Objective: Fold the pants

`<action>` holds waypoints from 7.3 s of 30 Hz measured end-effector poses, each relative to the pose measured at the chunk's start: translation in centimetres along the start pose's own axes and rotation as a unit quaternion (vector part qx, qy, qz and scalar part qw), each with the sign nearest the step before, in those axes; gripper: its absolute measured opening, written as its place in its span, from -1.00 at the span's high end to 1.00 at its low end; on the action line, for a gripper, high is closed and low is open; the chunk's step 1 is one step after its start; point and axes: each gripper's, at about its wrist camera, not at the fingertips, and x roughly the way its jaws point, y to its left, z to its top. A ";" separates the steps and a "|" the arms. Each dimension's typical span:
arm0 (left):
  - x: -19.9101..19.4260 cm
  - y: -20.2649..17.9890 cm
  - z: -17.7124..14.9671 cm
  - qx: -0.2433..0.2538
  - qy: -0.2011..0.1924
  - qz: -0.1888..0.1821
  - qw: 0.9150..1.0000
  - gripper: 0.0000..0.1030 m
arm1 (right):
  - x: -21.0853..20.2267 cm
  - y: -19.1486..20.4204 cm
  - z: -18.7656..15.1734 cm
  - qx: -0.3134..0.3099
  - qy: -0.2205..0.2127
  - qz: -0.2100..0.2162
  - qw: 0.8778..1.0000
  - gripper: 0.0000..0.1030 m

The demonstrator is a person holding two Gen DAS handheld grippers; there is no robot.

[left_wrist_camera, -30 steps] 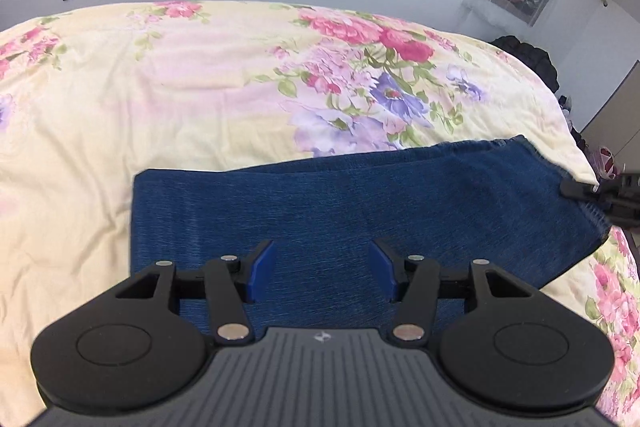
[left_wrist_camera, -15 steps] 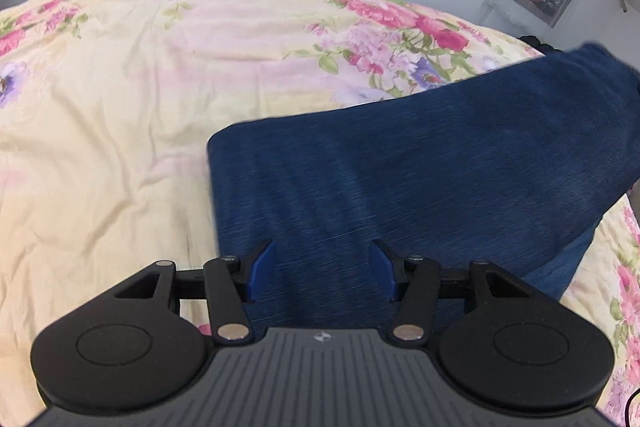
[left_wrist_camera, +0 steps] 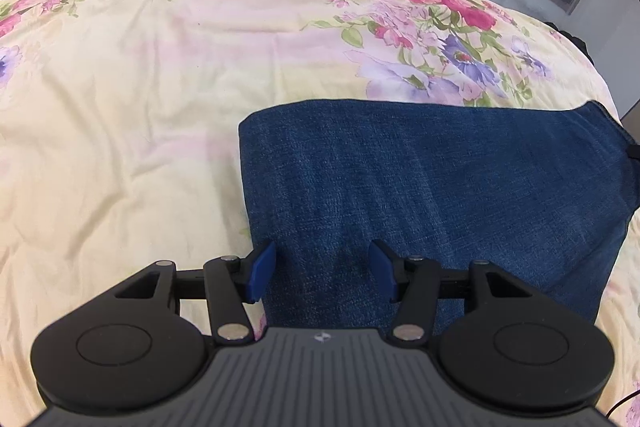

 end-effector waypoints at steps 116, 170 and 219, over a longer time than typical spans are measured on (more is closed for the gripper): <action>-3.1 -10.1 -5.2 0.067 -0.086 -0.016 0.994 0.67 | -1.5 -7.8 -18.6 0.334 -0.087 0.150 0.927 -0.37; 6.9 -23.5 -4.3 0.190 -0.033 -0.051 0.980 0.88 | 0.5 -7.7 -11.6 0.224 -0.101 0.107 0.963 0.71; -10.6 7.7 -10.4 -0.040 -0.116 -0.035 0.992 0.41 | -2.6 37.0 -20.6 -0.351 -0.001 0.150 0.924 0.20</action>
